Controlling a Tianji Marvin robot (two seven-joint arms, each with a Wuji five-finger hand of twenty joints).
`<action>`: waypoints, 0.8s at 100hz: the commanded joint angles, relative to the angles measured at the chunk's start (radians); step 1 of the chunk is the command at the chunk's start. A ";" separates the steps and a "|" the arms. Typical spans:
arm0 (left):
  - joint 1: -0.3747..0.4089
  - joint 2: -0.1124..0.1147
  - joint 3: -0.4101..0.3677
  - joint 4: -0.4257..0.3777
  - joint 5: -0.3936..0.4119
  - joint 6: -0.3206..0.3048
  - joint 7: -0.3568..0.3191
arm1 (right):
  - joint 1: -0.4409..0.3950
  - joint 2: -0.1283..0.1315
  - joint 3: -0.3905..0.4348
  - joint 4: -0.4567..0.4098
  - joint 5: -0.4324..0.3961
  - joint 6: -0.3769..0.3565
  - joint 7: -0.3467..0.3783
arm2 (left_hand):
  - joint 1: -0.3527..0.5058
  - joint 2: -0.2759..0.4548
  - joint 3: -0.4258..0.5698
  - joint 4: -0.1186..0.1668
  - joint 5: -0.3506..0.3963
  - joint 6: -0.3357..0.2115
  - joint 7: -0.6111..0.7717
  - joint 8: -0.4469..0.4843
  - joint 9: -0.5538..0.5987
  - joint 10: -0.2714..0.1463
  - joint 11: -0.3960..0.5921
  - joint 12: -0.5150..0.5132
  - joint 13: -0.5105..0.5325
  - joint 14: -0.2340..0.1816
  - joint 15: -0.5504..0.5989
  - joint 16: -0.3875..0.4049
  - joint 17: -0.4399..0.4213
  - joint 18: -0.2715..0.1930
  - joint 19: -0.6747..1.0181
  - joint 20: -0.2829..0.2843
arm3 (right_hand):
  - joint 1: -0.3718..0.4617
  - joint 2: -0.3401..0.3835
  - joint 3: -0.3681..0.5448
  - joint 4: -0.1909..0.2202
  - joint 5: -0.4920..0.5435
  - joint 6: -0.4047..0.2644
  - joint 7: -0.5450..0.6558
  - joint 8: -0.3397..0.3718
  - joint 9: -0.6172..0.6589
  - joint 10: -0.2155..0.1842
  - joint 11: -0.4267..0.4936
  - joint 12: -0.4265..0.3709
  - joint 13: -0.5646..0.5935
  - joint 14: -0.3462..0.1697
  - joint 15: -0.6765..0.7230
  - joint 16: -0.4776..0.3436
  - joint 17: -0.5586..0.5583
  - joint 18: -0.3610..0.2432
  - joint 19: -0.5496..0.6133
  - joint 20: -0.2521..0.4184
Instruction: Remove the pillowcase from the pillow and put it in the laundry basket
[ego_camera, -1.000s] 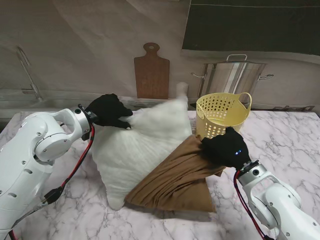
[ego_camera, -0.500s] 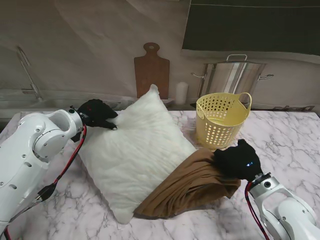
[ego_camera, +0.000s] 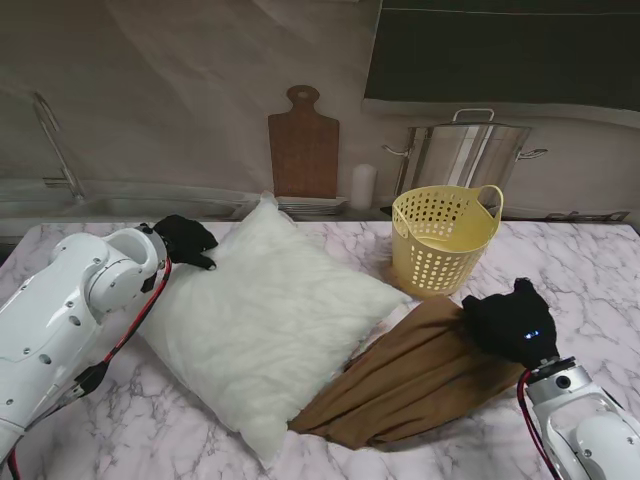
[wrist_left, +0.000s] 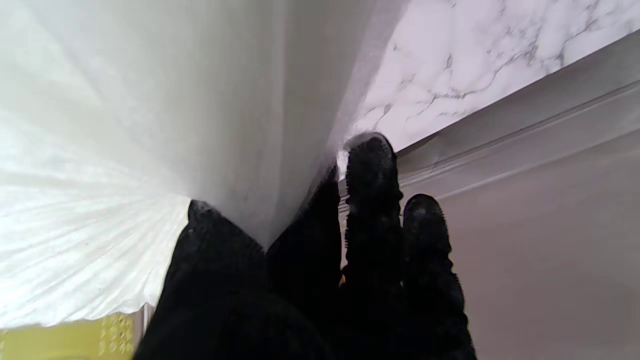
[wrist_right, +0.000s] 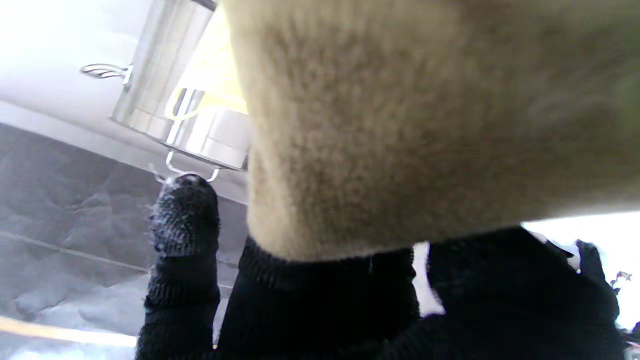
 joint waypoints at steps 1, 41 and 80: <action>-0.017 0.001 0.003 0.023 0.005 0.014 -0.028 | -0.026 0.004 0.025 -0.015 -0.013 0.024 -0.006 | 0.139 0.034 0.098 0.062 0.010 -0.044 0.018 0.000 -0.004 0.000 0.014 0.004 -0.008 0.020 -0.003 -0.009 -0.019 0.026 0.501 -0.009 | 0.031 0.015 0.010 0.008 0.002 -0.068 0.033 0.015 -0.001 0.042 -0.020 -0.007 0.038 -0.001 0.004 -0.009 -0.012 0.008 -0.007 -0.003; 0.007 0.001 -0.009 -0.021 0.001 0.046 -0.074 | -0.035 -0.006 0.020 -0.015 0.044 0.021 -0.025 | -0.055 0.138 0.060 0.033 -0.199 -0.019 -0.300 -0.249 -0.515 0.127 -0.284 -0.203 -0.392 0.106 -0.319 -0.247 -0.250 0.169 0.160 -0.184 | 0.055 0.083 -0.050 0.033 -0.053 -0.077 0.003 -0.022 -0.074 0.062 -0.094 -0.059 0.033 0.053 -0.181 -0.048 -0.049 0.018 -0.032 0.004; 0.128 -0.021 -0.068 -0.181 0.031 0.076 0.043 | 0.069 -0.009 -0.141 0.003 0.206 -0.134 0.097 | -0.180 0.208 0.047 0.037 -0.461 0.020 -0.454 -0.390 -0.831 0.172 -0.368 -0.265 -0.598 0.124 -0.379 -0.329 -0.349 0.211 -0.024 -0.252 | 0.113 0.156 -0.113 0.059 -0.154 -0.032 -0.053 -0.171 -0.176 0.104 -0.286 -0.185 -0.044 0.099 -0.512 -0.071 -0.111 0.053 -0.141 -0.025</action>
